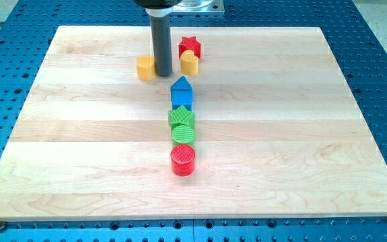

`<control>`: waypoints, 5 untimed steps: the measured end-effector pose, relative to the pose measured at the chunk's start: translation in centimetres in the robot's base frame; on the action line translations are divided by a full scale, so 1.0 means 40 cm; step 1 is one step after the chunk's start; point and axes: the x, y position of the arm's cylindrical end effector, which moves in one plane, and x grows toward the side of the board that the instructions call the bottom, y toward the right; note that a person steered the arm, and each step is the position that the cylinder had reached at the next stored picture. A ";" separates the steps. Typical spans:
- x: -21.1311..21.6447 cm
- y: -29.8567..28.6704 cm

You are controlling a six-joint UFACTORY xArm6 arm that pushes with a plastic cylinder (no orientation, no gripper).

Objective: Place the hexagon to the left of the red star

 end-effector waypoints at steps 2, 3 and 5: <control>0.177 -0.093; 0.087 -0.139; -0.016 -0.211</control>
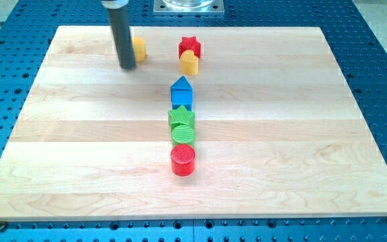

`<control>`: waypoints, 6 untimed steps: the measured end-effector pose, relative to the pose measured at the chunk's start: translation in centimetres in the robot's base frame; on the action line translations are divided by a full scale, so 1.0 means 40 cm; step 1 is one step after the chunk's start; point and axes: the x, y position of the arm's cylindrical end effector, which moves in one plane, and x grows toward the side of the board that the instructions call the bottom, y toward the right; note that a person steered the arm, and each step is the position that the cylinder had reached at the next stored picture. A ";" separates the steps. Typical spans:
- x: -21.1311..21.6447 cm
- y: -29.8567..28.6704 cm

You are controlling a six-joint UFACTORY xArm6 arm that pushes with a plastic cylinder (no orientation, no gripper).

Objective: Place the hexagon to the left of the red star

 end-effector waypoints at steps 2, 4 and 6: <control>-0.072 0.004; -0.030 0.136; 0.000 0.377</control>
